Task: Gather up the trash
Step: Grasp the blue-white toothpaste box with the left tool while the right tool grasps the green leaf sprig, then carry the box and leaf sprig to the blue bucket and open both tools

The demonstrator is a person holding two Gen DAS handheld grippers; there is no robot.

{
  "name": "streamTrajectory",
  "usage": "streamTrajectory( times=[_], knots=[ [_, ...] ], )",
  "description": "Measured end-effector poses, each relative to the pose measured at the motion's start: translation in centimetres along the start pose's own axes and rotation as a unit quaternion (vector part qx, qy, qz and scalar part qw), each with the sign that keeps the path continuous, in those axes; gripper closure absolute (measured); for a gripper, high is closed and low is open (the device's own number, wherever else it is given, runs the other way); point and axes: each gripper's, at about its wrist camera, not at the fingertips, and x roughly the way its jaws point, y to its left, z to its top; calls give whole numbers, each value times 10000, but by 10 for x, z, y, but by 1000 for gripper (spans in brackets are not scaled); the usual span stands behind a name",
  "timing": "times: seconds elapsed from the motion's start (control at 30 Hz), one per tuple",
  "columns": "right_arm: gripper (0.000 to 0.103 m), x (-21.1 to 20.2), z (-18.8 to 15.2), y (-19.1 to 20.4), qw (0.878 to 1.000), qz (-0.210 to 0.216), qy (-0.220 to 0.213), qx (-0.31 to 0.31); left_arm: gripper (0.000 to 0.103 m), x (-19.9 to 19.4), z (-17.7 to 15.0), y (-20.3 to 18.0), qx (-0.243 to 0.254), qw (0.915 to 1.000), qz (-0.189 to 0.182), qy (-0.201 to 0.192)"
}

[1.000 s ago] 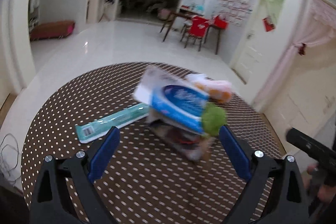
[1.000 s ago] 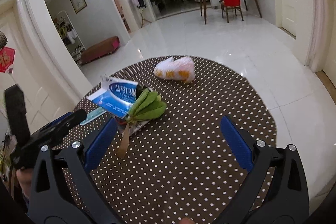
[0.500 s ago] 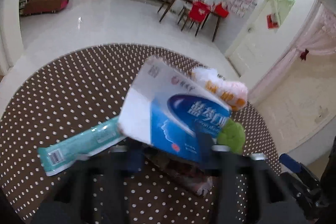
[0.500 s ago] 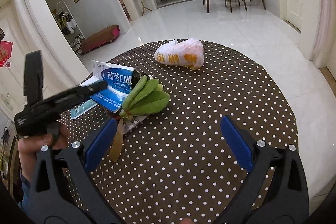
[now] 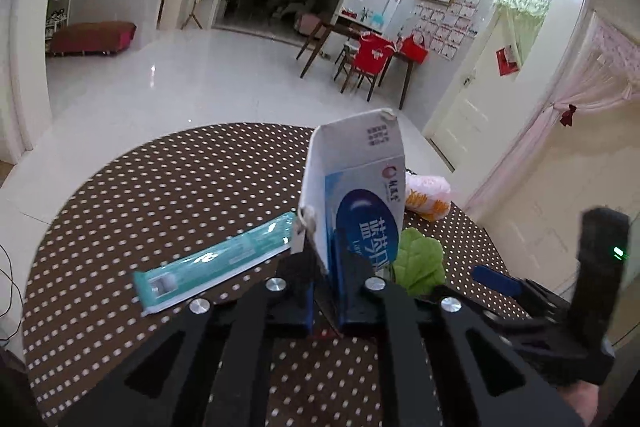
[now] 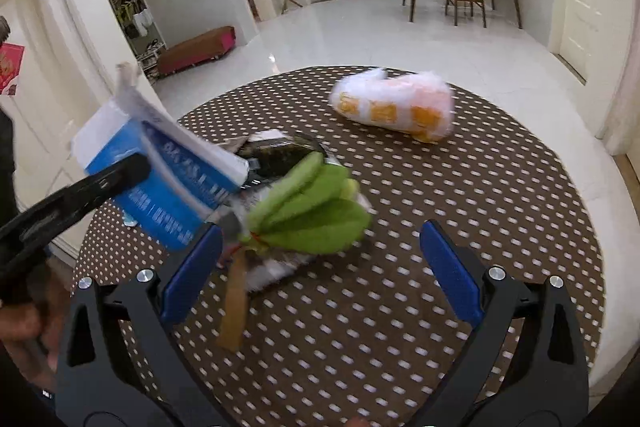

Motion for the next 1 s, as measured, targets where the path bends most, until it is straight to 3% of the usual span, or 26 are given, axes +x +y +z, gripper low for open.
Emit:
streamTrajectory(
  times=[0.1,0.13,0.2,0.27,0.3,0.4,0.67,1.0],
  knots=[
    [7,14,4,17,9998,-33,13,-212,95,-17,-5,1,33,9998,162,-138],
    [16,20,5,21,9996,-70,40,-285,95,-22,-7,3,26,9996,207,-166],
    [45,33,6,28,9984,-284,165,-461,95,-31,-12,9,-12,9993,305,-199],
    [54,40,3,28,9974,-421,256,-523,95,-37,-16,10,-9,9992,342,-188],
    [68,37,1,27,9979,-369,226,-483,95,-40,-19,11,-2,9992,360,-184],
    [80,20,-3,17,9992,-182,134,-321,95,-46,-25,14,-24,9990,400,-172],
    [84,-31,-19,-17,9998,62,-157,49,95,-55,-33,-2,119,9992,324,-179],
    [84,-111,-19,-58,9952,373,-780,469,95,-64,-32,-54,517,9982,76,-297]
  ],
)
